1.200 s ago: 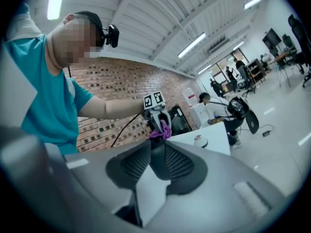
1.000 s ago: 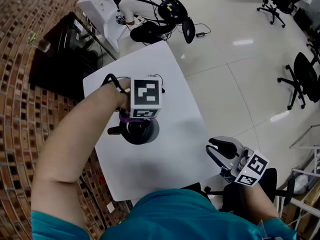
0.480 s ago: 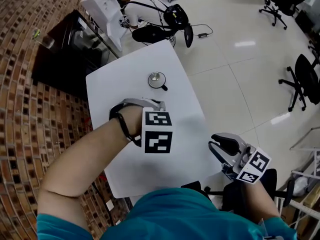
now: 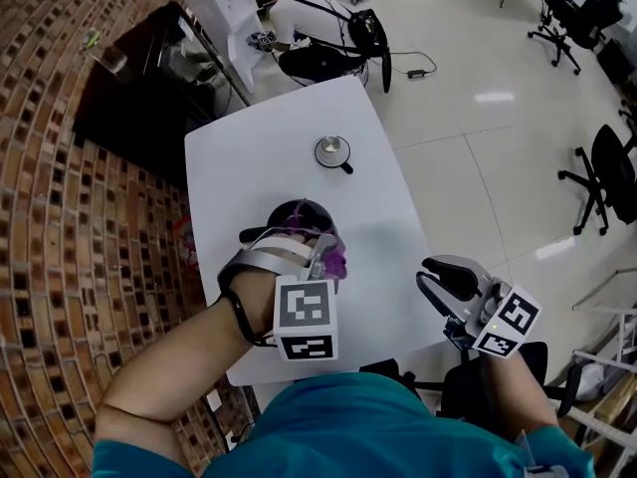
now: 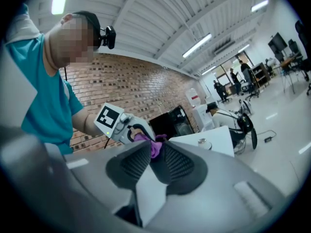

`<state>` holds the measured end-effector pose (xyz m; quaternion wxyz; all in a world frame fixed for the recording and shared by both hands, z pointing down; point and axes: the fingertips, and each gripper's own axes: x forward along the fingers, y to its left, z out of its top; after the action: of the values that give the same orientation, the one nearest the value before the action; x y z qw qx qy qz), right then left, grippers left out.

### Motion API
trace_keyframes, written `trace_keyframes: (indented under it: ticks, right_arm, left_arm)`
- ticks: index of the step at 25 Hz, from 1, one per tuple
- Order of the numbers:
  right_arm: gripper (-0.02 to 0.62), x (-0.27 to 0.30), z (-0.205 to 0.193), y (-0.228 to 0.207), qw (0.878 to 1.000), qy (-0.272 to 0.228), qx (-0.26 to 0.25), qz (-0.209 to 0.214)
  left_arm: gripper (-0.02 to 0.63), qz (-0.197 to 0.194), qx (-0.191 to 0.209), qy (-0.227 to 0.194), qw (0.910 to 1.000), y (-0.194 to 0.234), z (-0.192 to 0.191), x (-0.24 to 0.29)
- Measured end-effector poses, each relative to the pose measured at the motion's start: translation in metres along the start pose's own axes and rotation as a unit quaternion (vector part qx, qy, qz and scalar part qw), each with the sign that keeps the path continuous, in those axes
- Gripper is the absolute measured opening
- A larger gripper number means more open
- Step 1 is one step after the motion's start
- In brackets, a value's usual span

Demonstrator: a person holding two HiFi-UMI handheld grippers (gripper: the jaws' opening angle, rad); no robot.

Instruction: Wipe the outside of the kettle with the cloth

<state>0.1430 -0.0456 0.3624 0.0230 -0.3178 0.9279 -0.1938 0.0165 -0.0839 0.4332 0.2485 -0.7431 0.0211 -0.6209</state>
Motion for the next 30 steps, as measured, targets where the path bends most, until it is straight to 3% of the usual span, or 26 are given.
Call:
trace_keyframes:
  ticks: [4, 7, 13, 16, 19, 21, 22, 26, 28, 30]
  right_arm:
    - [0.080, 0.016, -0.001, 0.009, 1.000, 0.010, -0.006, 0.012]
    - [0.080, 0.027, 0.001, 0.016, 1.000, 0.016, -0.008, 0.020]
    - [0.080, 0.040, 0.001, 0.026, 0.999, 0.025, -0.013, 0.027]
    - [0.079, 0.042, 0.005, 0.028, 0.999, 0.025, -0.015, 0.032]
    - [0.080, 0.042, 0.016, 0.024, 0.999, 0.020, -0.024, 0.040]
    - [0.080, 0.036, 0.026, 0.023, 0.998, 0.019, -0.030, 0.046]
    - [0.080, 0.033, 0.030, 0.024, 0.998, 0.019, -0.035, 0.050]
    - [0.079, 0.028, 0.038, 0.024, 0.996, 0.020, -0.058, 0.069]
    - [0.080, 0.027, 0.041, 0.028, 0.995, 0.022, -0.069, 0.074]
    - [0.080, 0.024, 0.047, 0.039, 0.994, 0.020, -0.082, 0.076]
  left_arm:
    - [0.181, 0.046, -0.026, -0.018, 0.9985, -0.010, -0.015, -0.008]
    - [0.181, 0.051, -0.060, -0.032, 0.9964, -0.019, -0.028, -0.014]
    - [0.181, 0.044, -0.110, 0.012, 0.9929, -0.036, -0.092, -0.013]
    - [0.181, 0.063, -0.163, 0.028, 0.9842, -0.026, -0.127, -0.016]
    - [0.183, 0.097, -0.240, 0.014, 0.9658, -0.013, -0.152, -0.036]
    - [0.183, 0.107, -0.319, -0.031, 0.9411, -0.020, -0.152, -0.059]
    - [0.183, 0.106, -0.368, -0.066, 0.9215, -0.028, -0.147, -0.073]
    - [0.182, 0.099, -0.526, -0.218, 0.8156, -0.069, -0.115, -0.118]
    - [0.181, 0.094, -0.572, -0.283, 0.7641, -0.091, -0.099, -0.133]
    - [0.181, 0.091, -0.598, -0.336, 0.7216, -0.107, -0.088, -0.150]
